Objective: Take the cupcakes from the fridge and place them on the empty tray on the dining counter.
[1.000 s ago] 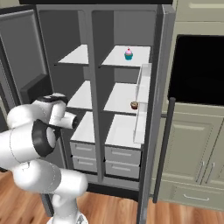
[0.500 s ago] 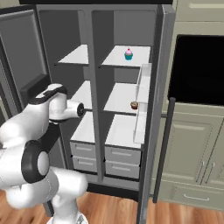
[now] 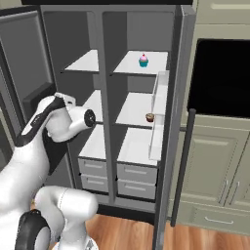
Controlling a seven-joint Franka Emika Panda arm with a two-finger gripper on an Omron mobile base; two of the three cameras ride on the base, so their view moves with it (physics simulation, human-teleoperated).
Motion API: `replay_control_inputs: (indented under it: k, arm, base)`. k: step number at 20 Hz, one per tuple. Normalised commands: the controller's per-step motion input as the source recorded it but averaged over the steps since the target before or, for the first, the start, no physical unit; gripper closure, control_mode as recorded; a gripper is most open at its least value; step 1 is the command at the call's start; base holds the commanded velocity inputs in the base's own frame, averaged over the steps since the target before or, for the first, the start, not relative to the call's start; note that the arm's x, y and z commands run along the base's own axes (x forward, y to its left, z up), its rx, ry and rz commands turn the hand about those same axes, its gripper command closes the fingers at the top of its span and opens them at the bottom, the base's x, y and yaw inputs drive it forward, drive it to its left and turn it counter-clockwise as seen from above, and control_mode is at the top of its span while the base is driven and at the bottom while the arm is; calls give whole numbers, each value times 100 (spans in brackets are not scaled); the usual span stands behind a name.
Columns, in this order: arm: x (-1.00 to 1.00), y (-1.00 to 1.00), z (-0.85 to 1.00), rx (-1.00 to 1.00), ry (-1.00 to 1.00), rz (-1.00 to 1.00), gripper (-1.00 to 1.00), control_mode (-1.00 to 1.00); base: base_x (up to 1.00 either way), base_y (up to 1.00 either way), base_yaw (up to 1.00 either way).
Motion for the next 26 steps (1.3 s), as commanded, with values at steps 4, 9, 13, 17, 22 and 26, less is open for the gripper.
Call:
replay_control_inputs:
  k: [4, 9, 13, 17, 22, 26]
  arm:
    - [-54, -25, 16, 1, 23, -33, -100, -100]
    - [-32, -36, 19, 7, 27, -40, -100, -100]
    - [-24, -52, 22, 5, 28, -40, -100, -100]
    - [-17, -50, 18, 4, 27, -36, -100, -100]
    - [-9, -45, 20, 3, 29, -30, -100, -100]
    - [-13, -37, 5, 2, 15, -23, -100, -100]
  base:
    - [0, 0, 0]
    - [0, 0, 0]
    - [0, 0, 0]
    - [0, 0, 0]
    - [0, 0, 0]
    - [0, 0, 0]
